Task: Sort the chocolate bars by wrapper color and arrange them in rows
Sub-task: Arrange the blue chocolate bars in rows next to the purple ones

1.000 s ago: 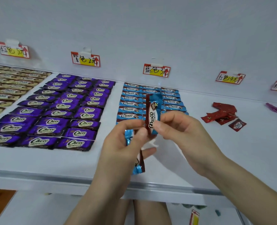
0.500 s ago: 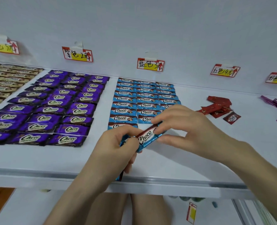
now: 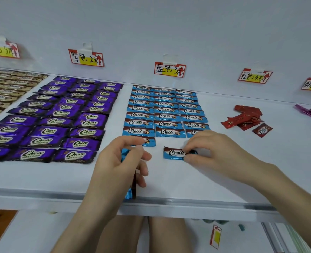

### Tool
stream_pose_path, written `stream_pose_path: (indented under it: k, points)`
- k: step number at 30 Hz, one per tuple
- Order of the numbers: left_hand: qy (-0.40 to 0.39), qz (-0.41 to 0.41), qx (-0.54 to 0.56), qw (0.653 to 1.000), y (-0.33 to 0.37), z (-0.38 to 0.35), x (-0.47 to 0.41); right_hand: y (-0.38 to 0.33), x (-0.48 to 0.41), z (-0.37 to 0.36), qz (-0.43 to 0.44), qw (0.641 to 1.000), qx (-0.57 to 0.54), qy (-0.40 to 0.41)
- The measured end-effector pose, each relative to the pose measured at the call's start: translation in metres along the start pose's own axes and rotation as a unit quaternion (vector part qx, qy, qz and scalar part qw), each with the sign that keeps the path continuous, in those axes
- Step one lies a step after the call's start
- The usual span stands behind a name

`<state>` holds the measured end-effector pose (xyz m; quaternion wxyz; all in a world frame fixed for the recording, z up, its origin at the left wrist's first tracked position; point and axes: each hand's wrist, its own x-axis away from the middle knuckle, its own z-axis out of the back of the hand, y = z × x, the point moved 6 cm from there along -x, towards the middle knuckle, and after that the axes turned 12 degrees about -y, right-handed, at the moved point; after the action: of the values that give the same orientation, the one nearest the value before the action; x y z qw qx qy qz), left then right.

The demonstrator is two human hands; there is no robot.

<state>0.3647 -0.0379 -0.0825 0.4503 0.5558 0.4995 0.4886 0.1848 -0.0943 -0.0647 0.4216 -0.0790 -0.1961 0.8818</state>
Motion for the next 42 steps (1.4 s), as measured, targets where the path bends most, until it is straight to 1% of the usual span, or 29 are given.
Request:
stream_pose_path:
  k: [2,5,11,16,21,25,29,38,40,42]
  points:
    - [-0.002,-0.002,0.01,1.0,0.0,0.0,-0.001,0.001,-0.004,0.0,-0.011,1.0,0.007,0.016]
    - [-0.012,-0.001,0.019,1.0,0.0,-0.001,-0.002,-0.001,-0.01,-0.001,-0.003,0.999,0.026,0.035]
    - [-0.017,0.001,0.027,0.999,-0.001,-0.001,-0.003,-0.001,-0.02,-0.004,0.0,0.998,0.057,0.015]
    - [-0.011,0.01,0.027,1.0,-0.004,0.0,-0.004,-0.002,-0.021,-0.003,-0.017,0.998,0.058,0.033]
    - [-0.01,0.011,0.028,1.0,-0.005,0.001,-0.004,-0.004,-0.023,-0.006,-0.019,0.997,0.076,0.014]
    - [-0.011,0.009,0.034,0.999,-0.005,0.001,-0.004,-0.004,-0.024,-0.006,-0.018,0.996,0.082,0.016]
    - [-0.014,0.003,0.04,0.999,-0.005,0.001,-0.005,-0.004,-0.026,-0.006,-0.025,0.996,0.079,0.009]
    - [-0.01,-0.001,0.059,0.998,-0.006,0.002,-0.005,-0.007,-0.026,-0.003,-0.008,0.997,0.079,0.002]
    - [-0.001,-0.006,0.08,0.997,-0.004,0.002,-0.005,-0.007,-0.026,0.0,-0.01,0.998,0.057,0.01]
    - [0.016,-0.018,0.133,0.991,0.001,0.0,-0.006,-0.008,-0.022,0.007,-0.018,0.999,0.0,0.034]
